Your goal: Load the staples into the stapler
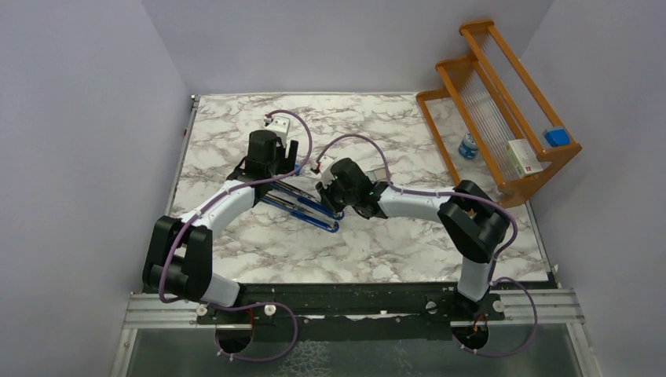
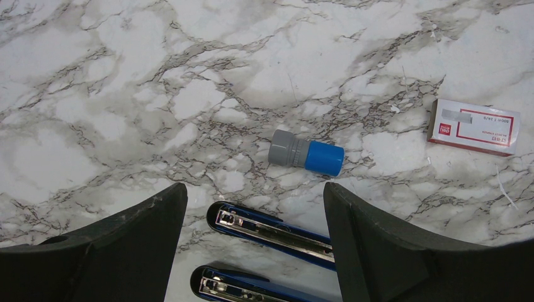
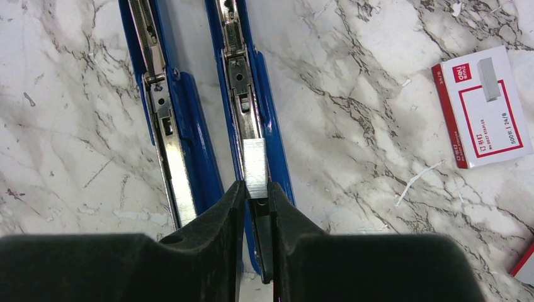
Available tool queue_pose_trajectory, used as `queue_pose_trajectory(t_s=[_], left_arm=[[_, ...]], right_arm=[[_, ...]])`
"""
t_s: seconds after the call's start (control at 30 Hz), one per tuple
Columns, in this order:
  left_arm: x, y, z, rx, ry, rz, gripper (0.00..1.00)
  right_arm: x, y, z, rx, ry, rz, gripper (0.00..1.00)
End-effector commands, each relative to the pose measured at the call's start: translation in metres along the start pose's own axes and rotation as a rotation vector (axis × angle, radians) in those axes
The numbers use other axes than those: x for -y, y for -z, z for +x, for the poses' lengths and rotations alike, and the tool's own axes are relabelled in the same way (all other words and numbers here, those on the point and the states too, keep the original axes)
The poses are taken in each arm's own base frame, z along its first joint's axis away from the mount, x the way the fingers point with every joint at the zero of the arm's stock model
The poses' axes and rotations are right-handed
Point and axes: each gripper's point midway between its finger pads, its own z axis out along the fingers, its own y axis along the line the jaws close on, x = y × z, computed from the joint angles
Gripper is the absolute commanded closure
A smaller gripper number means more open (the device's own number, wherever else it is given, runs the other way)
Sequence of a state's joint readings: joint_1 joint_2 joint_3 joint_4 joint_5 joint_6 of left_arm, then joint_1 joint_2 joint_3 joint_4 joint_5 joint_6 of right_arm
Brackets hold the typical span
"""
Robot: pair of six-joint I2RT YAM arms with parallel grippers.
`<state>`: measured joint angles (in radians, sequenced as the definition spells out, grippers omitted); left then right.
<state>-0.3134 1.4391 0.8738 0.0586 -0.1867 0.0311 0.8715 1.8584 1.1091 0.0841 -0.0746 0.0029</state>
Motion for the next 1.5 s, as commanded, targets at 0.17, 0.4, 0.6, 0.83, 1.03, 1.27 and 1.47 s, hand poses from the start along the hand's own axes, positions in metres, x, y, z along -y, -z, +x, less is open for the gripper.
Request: queue_pose_trajectory(t_s=[0.17, 0.4, 0.6, 0.83, 1.03, 1.27, 1.47], left_arm=[[0.0, 0.003, -0.005, 0.03, 0.008, 0.016, 0.18], [0.0, 0.003, -0.005, 0.029, 0.008, 0.015, 0.18], [0.0, 0.003, -0.005, 0.029, 0.009, 0.015, 0.18], [0.0, 0.003, -0.006, 0.03, 0.011, 0.014, 0.18], [-0.001, 0.003, -0.006, 0.032, 0.013, 0.014, 0.18], [-0.001, 0.003, -0.006, 0.03, 0.012, 0.014, 0.18], [-0.001, 0.003, -0.006, 0.031, 0.012, 0.014, 0.18]], right_arm=[[-0.001, -0.001, 0.019, -0.095, 0.015, -0.002, 0.78], [-0.001, 0.003, 0.023, -0.124, 0.026, -0.006, 0.78], [-0.001, 0.003, 0.022, -0.144, 0.036, -0.009, 0.77], [0.001, 0.003, 0.021, -0.164, 0.042, 0.002, 0.76], [0.002, 0.003, 0.022, -0.174, 0.044, 0.004, 0.76], [0.004, 0.008, 0.0, -0.087, 0.047, 0.021, 0.76], [0.002, 0.014, -0.02, -0.001, 0.054, 0.012, 0.76]])
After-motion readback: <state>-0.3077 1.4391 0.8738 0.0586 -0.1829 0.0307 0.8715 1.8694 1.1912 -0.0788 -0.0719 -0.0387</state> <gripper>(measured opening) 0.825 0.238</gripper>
